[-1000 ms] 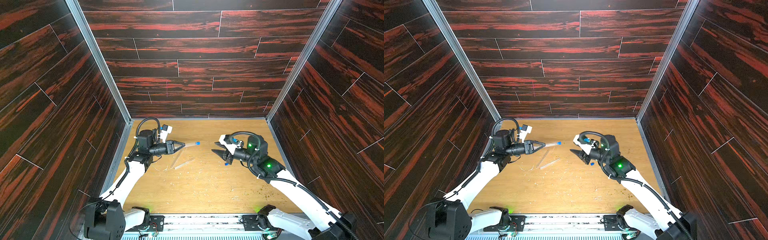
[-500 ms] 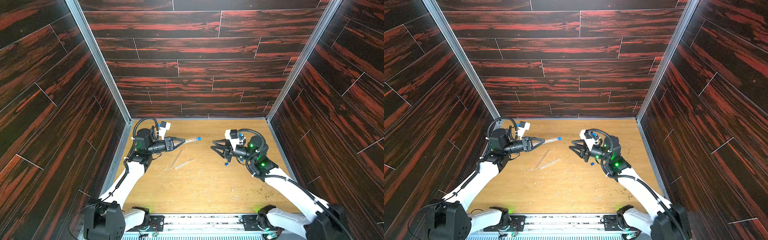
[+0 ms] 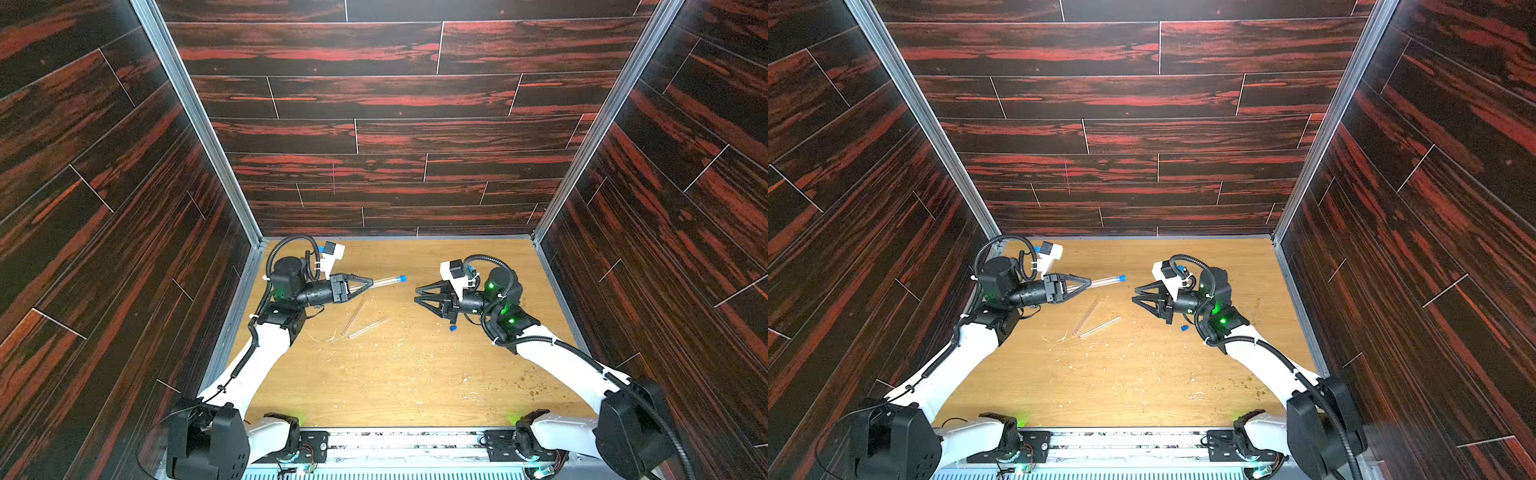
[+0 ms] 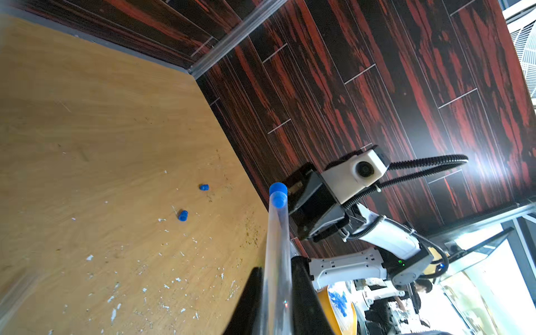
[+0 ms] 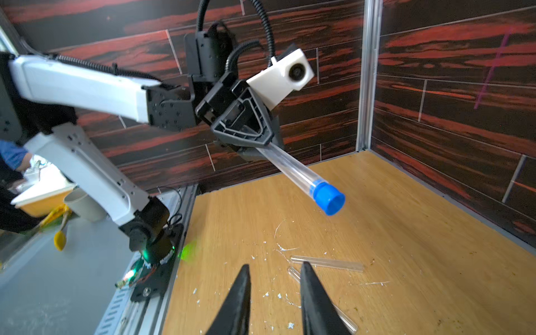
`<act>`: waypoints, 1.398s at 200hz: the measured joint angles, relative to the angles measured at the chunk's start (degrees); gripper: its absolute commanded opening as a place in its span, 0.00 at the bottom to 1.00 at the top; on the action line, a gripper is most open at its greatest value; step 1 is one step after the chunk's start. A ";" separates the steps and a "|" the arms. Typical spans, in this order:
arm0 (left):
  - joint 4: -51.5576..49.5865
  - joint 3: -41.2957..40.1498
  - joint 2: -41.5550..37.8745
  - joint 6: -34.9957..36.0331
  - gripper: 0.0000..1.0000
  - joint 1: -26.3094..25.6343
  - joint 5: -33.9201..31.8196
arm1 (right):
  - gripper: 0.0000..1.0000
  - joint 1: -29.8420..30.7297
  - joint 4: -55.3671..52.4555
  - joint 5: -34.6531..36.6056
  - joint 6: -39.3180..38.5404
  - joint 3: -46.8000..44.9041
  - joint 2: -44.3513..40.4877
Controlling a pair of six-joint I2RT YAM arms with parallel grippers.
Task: Insert stoppers into test tubes
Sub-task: Insert the stopper into the test tube.
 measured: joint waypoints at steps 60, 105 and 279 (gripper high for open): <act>-1.16 0.26 0.02 1.40 0.11 -1.70 1.09 | 0.31 -0.63 0.00 -2.03 -2.51 1.25 1.16; -1.40 0.48 0.02 1.95 0.11 -2.03 1.44 | 0.30 -1.53 0.00 -2.27 -3.06 1.42 1.55; -4.57 0.92 0.11 4.28 0.11 -2.27 1.88 | 0.21 -1.57 -1.73 -3.58 -4.13 3.98 3.69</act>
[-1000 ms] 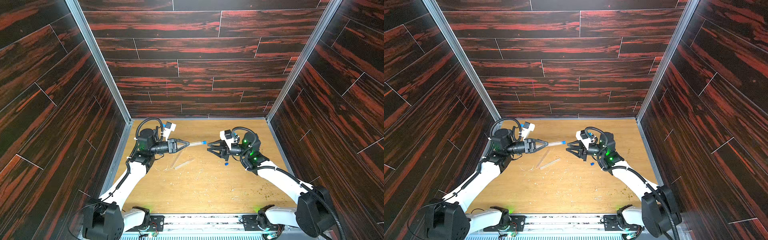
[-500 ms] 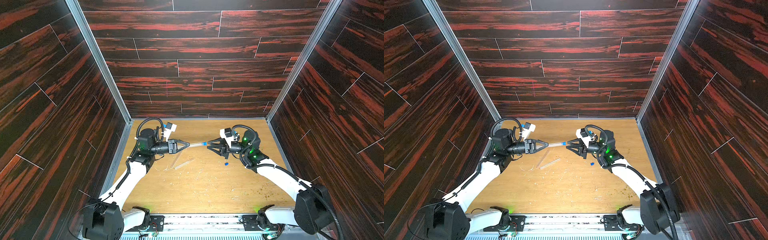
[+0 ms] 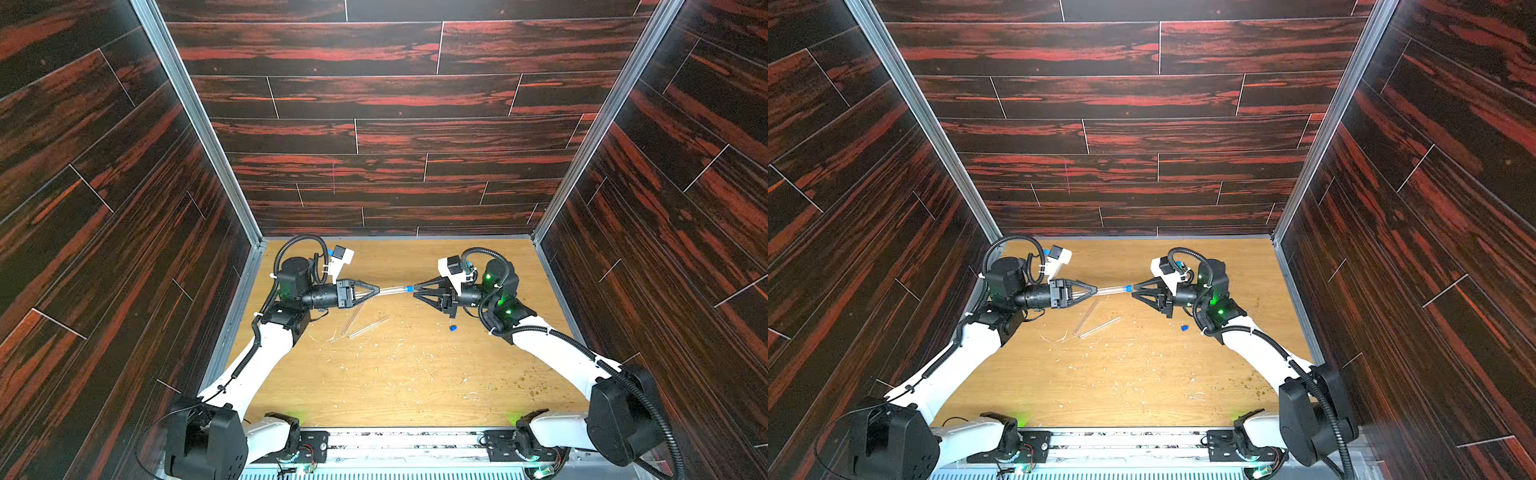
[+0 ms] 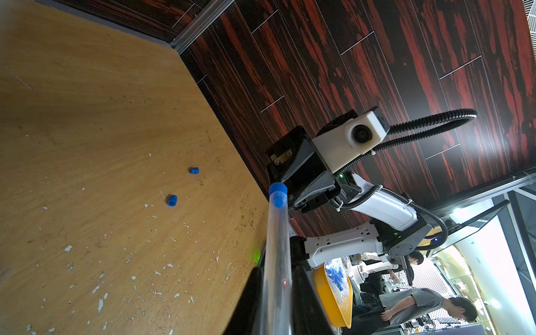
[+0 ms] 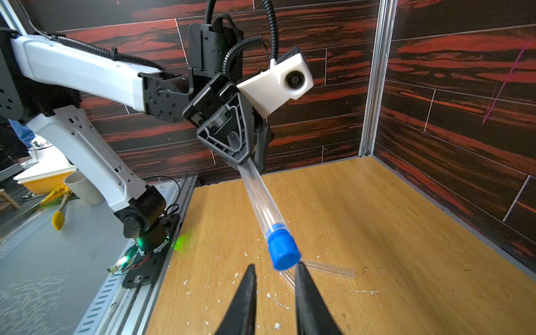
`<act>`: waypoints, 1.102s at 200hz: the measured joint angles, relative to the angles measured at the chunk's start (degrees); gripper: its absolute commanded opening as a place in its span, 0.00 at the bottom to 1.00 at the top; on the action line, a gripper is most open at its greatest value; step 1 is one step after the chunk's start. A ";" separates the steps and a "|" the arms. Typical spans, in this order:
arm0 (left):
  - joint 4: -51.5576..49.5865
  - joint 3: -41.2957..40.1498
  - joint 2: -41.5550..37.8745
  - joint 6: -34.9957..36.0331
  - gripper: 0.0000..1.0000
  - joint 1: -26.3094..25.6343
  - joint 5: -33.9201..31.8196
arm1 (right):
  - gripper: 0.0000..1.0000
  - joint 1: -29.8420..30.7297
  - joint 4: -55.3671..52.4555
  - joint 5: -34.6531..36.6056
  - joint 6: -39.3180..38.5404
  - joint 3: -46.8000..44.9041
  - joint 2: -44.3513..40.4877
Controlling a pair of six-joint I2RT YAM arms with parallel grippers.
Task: Insert stoppers into test tubes
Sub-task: Insert the stopper into the test tube.
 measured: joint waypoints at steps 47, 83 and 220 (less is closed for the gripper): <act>-0.02 0.09 0.02 0.02 0.11 -0.13 0.00 | 0.19 0.00 -0.15 -0.42 0.02 0.11 0.92; -0.04 0.09 0.02 0.02 0.11 -0.24 0.00 | 0.19 0.11 -0.42 -0.42 0.02 0.61 1.09; -1.03 0.09 0.02 1.33 0.11 -0.28 -0.07 | 0.12 0.63 -2.43 -0.85 -0.85 2.86 2.23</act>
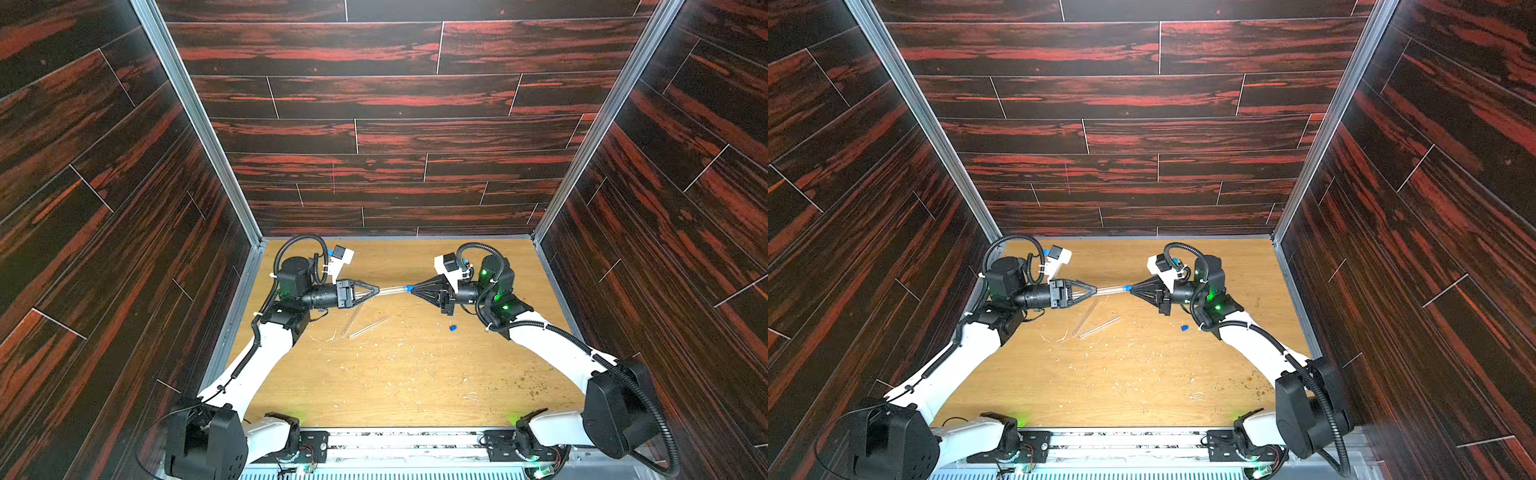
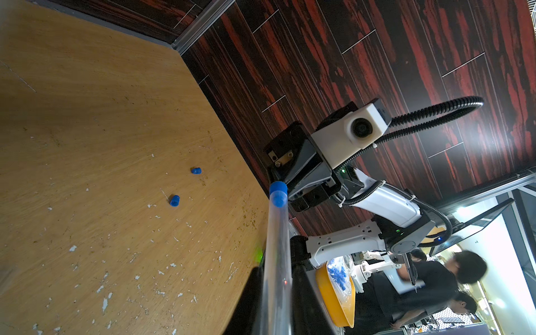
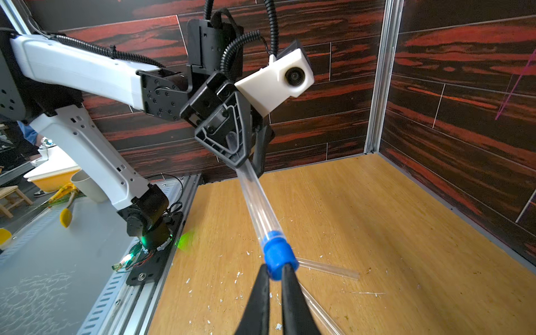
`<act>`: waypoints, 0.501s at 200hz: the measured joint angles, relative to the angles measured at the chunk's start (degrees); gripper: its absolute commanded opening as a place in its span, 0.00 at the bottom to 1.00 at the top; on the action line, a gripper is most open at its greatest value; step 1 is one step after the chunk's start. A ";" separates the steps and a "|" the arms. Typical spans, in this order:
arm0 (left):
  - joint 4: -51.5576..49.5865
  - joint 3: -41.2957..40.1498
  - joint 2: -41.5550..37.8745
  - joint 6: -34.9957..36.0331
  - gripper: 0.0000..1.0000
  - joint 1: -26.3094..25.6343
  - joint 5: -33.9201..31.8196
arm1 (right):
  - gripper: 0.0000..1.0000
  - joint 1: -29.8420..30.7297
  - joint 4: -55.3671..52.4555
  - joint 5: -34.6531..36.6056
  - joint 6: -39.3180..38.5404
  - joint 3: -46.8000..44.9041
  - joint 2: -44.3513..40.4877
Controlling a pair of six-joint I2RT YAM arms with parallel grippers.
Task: Insert stoppers into test tubes
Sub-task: Insert the stopper into the test tube.
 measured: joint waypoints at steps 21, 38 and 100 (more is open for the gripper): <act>-0.04 0.00 0.00 0.02 0.11 0.00 -0.07 | 0.12 0.02 -0.28 -0.07 -0.02 0.22 0.15; -0.09 0.00 0.00 0.04 0.11 0.02 -0.15 | 0.12 0.04 -0.85 -0.20 -0.24 0.68 0.42; -1.11 0.07 0.00 1.31 0.11 0.11 -0.17 | 0.11 0.13 -3.02 -0.66 -1.05 1.77 0.87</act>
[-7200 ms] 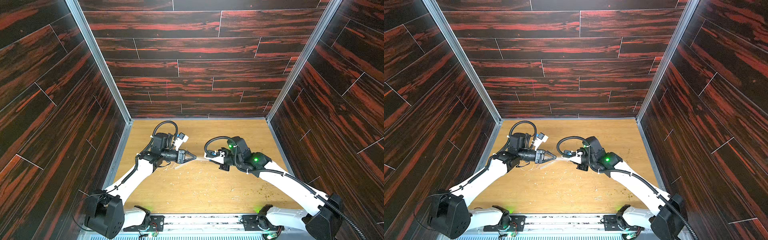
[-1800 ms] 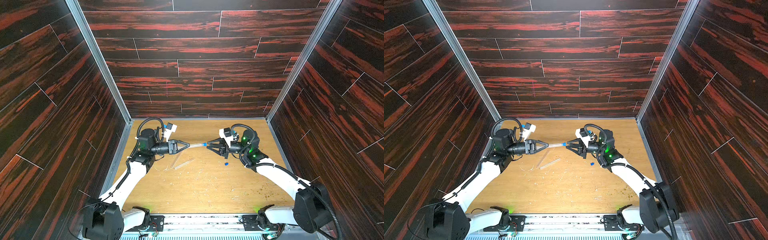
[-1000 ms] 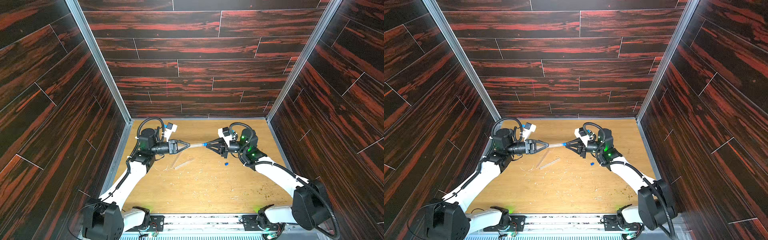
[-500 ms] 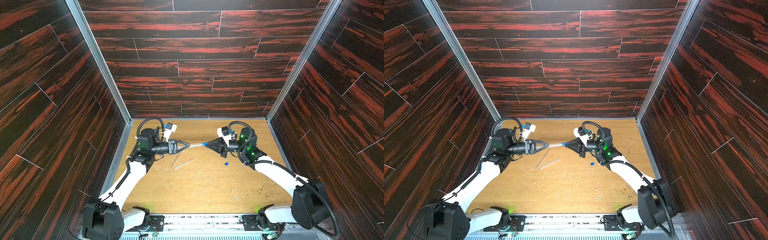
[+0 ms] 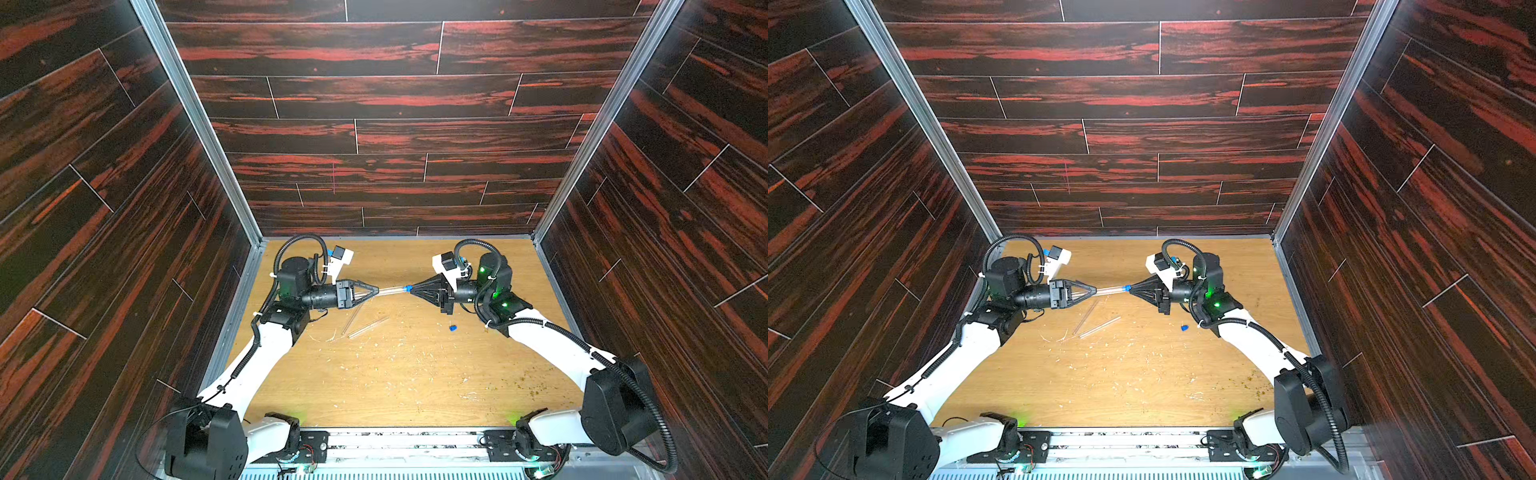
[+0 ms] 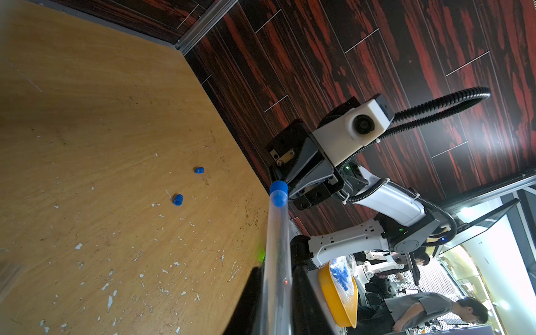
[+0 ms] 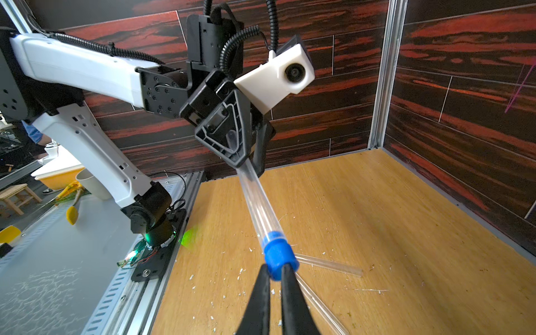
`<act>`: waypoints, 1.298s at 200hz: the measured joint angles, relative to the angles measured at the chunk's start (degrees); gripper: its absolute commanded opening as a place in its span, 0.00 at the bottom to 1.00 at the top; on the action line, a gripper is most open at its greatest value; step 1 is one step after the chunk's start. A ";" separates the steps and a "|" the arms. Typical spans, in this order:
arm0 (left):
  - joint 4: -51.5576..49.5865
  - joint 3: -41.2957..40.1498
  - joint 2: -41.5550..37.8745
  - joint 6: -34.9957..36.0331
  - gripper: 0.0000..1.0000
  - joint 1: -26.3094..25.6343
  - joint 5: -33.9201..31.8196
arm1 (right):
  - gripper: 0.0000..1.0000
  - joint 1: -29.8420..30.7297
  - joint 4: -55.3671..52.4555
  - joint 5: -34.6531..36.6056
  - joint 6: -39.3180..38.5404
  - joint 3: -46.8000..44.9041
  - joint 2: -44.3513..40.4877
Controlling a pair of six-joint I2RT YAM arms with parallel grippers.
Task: Insert stoppers into test tubes
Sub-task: Insert the stopper into the test tube.
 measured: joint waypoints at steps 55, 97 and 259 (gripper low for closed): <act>-0.22 0.28 0.00 0.44 0.11 0.13 -0.07 | 0.11 0.09 -2.27 -0.15 -0.90 1.38 0.33; -0.22 0.39 0.00 0.44 0.11 0.24 -0.15 | 0.11 0.24 -3.15 -0.11 -1.03 2.12 0.61; -1.55 0.39 -0.02 1.07 0.11 0.98 -0.81 | 0.11 1.27 -4.42 1.42 -1.31 3.56 2.25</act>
